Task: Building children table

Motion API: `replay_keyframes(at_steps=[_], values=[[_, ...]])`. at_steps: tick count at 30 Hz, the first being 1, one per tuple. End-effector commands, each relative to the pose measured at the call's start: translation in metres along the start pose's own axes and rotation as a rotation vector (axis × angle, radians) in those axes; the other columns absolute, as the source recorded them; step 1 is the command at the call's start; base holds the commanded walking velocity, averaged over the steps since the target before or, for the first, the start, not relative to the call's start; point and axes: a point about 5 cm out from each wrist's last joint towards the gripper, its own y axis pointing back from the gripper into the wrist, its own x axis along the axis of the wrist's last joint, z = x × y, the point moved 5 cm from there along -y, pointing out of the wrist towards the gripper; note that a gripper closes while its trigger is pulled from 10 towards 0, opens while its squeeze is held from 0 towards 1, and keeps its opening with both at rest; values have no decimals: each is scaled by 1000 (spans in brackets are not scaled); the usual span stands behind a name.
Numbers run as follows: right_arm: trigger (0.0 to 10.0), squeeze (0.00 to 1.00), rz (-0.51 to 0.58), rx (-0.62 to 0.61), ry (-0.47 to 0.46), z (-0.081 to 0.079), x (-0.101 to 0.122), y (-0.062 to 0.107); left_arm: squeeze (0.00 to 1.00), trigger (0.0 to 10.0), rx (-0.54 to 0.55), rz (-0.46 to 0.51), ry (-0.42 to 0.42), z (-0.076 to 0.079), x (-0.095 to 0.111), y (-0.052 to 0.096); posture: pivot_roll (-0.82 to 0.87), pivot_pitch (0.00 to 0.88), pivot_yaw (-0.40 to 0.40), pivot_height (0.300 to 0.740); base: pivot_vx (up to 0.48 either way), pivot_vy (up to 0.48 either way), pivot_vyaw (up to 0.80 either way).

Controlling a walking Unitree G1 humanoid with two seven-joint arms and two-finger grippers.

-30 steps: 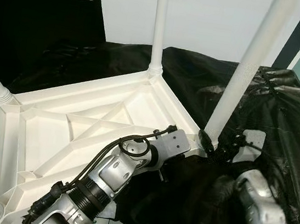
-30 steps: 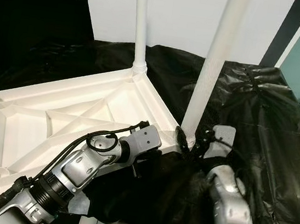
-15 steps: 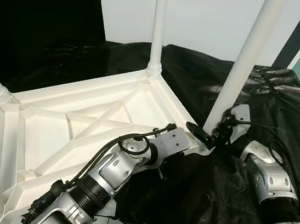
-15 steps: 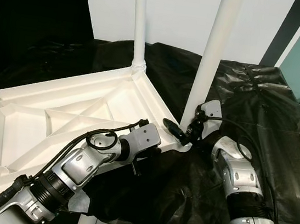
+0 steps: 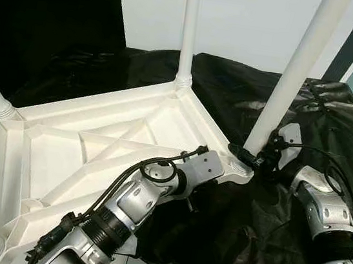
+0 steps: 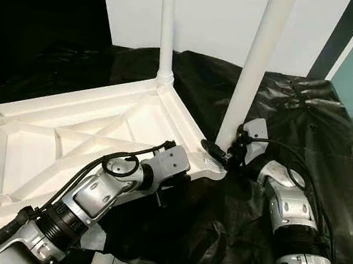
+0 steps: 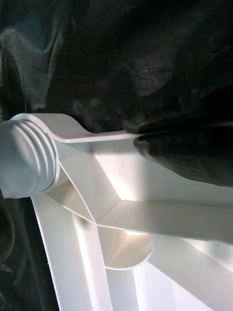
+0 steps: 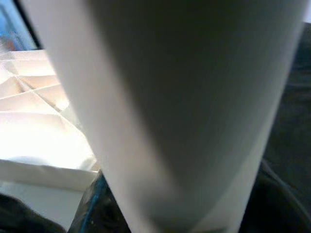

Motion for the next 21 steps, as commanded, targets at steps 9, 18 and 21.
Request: replay_keyframes(at_steps=[9, 18, 21], values=[[10000, 0, -111, -465, -148, -9, -29, -1, 0, 10000, 59, 1, -3, -10, 1, 6, -71, 0, 9, 740, 0, 0, 0], [10000, 0, -104, -774, -271, -33, -35, 5, 0, 10000, 42, 1, -9, -7, 2, 5, -71, 0, 18, 740, 0, 0, 0], [10000, 0, -84, -771, -290, -34, -31, 5, 0, 10000, 39, 3, -8, -6, 3, 4, -72, 0, 17, 740, 0, 0, 0]])
